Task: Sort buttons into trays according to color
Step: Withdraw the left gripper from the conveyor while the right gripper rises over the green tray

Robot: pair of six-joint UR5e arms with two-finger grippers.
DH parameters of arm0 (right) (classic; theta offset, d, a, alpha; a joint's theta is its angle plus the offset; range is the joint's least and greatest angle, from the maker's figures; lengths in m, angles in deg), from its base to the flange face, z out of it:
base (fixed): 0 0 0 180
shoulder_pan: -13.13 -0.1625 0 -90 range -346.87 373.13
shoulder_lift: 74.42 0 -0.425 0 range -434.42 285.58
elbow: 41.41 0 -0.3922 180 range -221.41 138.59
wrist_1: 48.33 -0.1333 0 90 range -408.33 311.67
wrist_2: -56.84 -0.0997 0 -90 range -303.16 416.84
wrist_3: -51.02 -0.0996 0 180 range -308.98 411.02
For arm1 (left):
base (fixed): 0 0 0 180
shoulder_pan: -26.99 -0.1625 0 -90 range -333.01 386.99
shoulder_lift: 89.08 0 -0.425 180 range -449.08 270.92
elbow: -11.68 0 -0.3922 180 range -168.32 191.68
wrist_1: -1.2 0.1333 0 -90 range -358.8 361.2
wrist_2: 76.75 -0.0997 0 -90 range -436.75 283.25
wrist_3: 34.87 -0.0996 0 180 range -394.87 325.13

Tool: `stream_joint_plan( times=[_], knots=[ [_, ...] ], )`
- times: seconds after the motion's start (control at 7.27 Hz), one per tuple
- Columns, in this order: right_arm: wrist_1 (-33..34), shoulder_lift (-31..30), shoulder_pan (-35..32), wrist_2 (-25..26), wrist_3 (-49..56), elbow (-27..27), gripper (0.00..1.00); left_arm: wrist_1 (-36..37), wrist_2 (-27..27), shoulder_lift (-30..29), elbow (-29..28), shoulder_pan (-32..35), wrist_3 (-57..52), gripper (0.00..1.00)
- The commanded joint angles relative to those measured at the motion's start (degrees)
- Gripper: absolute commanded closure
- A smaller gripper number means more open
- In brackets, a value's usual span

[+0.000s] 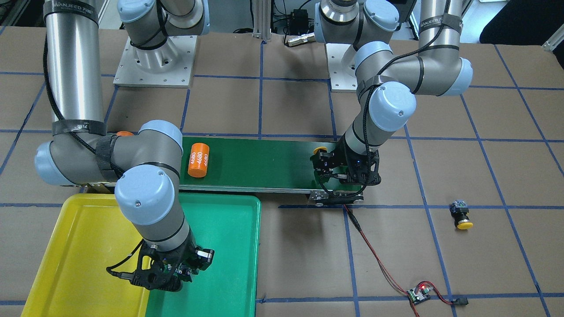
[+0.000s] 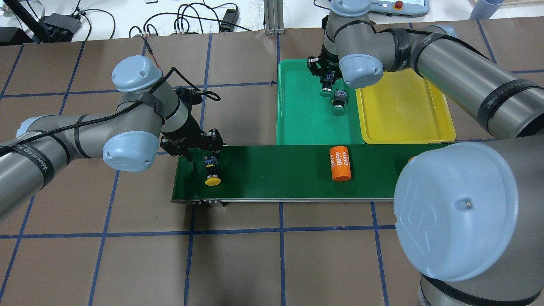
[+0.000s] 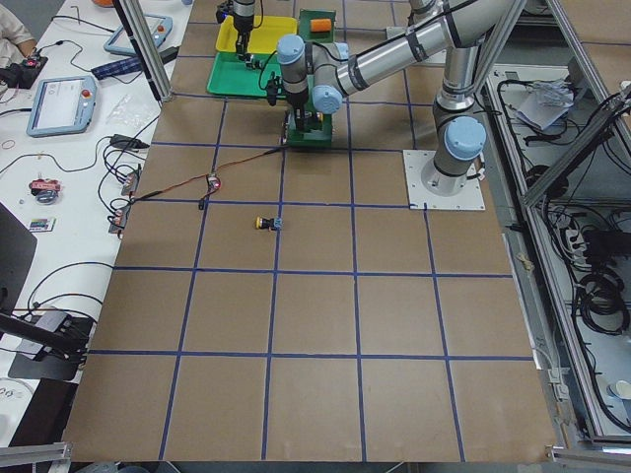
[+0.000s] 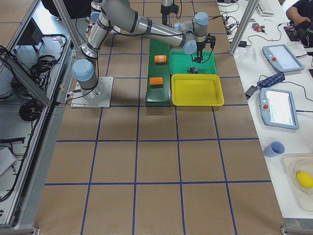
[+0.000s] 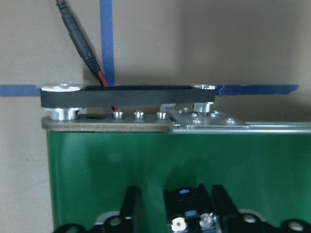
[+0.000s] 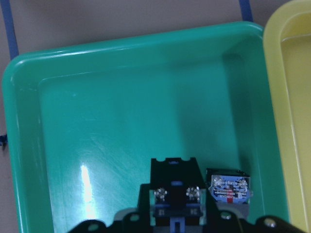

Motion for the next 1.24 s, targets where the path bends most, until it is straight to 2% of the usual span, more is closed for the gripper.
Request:
stream_joint_plan(
  times=[0.0, 0.14, 0.28, 0.41, 0.55, 0.69, 0.96, 1.1],
  knots=[
    [0.01, 0.03, 0.07, -1.68, 0.01, 0.04, 0.4, -7.81, -0.12, 1.22, -7.11, -1.69, -2.38, 0.0],
    [0.01, -0.14, 0.07, -1.86, 0.01, 0.04, 0.27, -12.04, -0.12, 1.22, -10.03, -6.14, -6.75, 0.0],
    [0.01, -0.23, 0.15, -1.86, 0.01, 0.04, 0.11, -12.78, 0.75, 0.87, -9.71, -13.23, -13.84, 0.0],
    [-0.08, -0.58, 0.33, -1.86, 0.01, -0.05, 0.0, -12.96, 0.67, -1.22, -11.45, -18.09, -15.48, 0.0],
    [-0.87, -2.24, 0.68, -1.6, 0.01, 0.12, 0.0, -13.31, -0.29, -2.98, -14.68, -18.84, -15.76, 0.0],
    [-4.53, -5.3, 0.25, -1.43, 0.01, 0.56, 0.0, -13.14, -2.56, -5.26, -17.41, -19.54, -18.81, 0.0],
    [-13.49, -9.79, 0.24, -0.99, -0.08, 0.65, 0.0, -8.95, -3.29, -10.62, -17.44, -29.33, -23.03, 0.0],
    [-17.36, -11.47, 0.16, -0.81, -0.52, 0.65, 0.0, -7.1, -3.46, -12.9, -17.35, -30.35, -25.32, 0.0]
  ],
)
